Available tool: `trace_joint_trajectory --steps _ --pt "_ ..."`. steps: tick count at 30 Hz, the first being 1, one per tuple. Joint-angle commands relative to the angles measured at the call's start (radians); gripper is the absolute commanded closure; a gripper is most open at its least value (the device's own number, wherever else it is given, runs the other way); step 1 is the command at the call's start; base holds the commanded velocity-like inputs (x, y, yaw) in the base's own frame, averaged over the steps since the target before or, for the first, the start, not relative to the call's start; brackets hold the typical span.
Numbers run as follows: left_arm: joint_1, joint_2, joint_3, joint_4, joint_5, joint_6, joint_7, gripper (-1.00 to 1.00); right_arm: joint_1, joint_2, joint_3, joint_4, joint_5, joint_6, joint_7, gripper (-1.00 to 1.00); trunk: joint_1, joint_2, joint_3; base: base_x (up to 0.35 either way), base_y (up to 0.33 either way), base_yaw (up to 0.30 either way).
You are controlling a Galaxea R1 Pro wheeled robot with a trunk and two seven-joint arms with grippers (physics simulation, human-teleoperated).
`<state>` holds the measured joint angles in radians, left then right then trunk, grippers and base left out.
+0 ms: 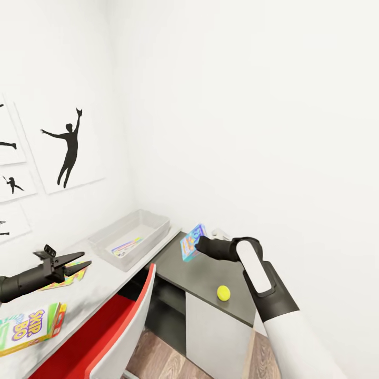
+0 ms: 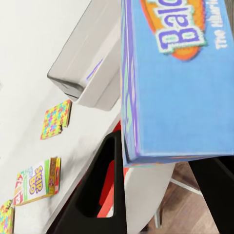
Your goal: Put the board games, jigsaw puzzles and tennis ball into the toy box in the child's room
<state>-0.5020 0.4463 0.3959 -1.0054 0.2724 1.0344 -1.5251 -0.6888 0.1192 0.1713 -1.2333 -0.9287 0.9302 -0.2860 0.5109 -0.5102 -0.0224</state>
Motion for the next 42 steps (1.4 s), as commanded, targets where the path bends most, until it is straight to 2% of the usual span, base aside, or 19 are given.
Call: trace_joint_trajectory --steps 1,6,8,12,15,19,23,30,36,42 --pt "-0.001 0.000 0.000 0.000 -0.001 0.010 -0.001 -1.00 -0.001 -0.001 0.000 -0.001 -0.013 0.003 -0.011 1.00 0.001 -0.002 -0.002 -0.002 0.000 0.005" --pt "-0.009 0.001 0.002 0.000 -0.010 0.011 0.042 -1.00 -0.006 0.001 -0.002 -0.002 -0.016 0.042 -0.008 1.00 0.001 -0.002 -0.002 0.000 0.000 0.001" --pt "-0.011 0.002 0.001 -0.001 -0.015 0.012 0.055 -1.00 -0.029 0.002 -0.002 -0.002 -0.016 0.072 -0.009 1.00 0.001 -0.002 -0.002 0.000 0.000 0.000" --pt "-0.016 0.002 0.003 -0.001 -0.048 0.013 0.087 -1.00 -0.132 0.003 -0.002 0.020 -0.016 0.114 -0.011 1.00 0.001 -0.002 -0.002 0.000 0.000 0.000" --pt "-0.020 0.000 0.004 0.002 -0.059 0.013 0.099 -1.00 -0.207 0.003 -0.003 0.060 -0.016 0.117 -0.012 1.00 0.001 -0.002 -0.002 0.000 0.000 0.000" --pt "-0.022 0.001 0.010 0.005 -0.060 0.013 0.103 -1.00 -0.256 -0.002 -0.007 0.127 -0.030 0.117 -0.012 1.00 0.001 -0.002 -0.002 0.000 0.000 0.000" --pt "-0.022 0.004 0.015 0.010 -0.061 0.013 0.104 -1.00 -0.263 -0.008 -0.009 0.148 -0.042 0.117 -0.012 1.00 0.001 -0.002 -0.002 0.000 -0.114 0.000" --pt "-0.022 0.006 0.056 0.031 -0.062 0.013 0.105 -1.00 -0.262 -0.010 -0.010 0.157 -0.044 0.117 -0.012 1.00 0.001 -0.002 -0.002 0.107 -0.237 0.179" --pt "-0.021 0.006 0.061 0.033 -0.064 0.013 0.105 -1.00 -0.262 -0.010 -0.005 0.160 -0.044 0.117 -0.012 1.00 0.001 -0.002 -0.005 0.212 -0.193 0.281" --pt "-0.021 0.006 0.062 0.033 -0.064 0.013 0.105 -1.00 -0.262 -0.002 0.000 0.165 -0.042 0.117 -0.012 1.00 0.001 -0.002 -0.008 0.176 0.006 0.284"
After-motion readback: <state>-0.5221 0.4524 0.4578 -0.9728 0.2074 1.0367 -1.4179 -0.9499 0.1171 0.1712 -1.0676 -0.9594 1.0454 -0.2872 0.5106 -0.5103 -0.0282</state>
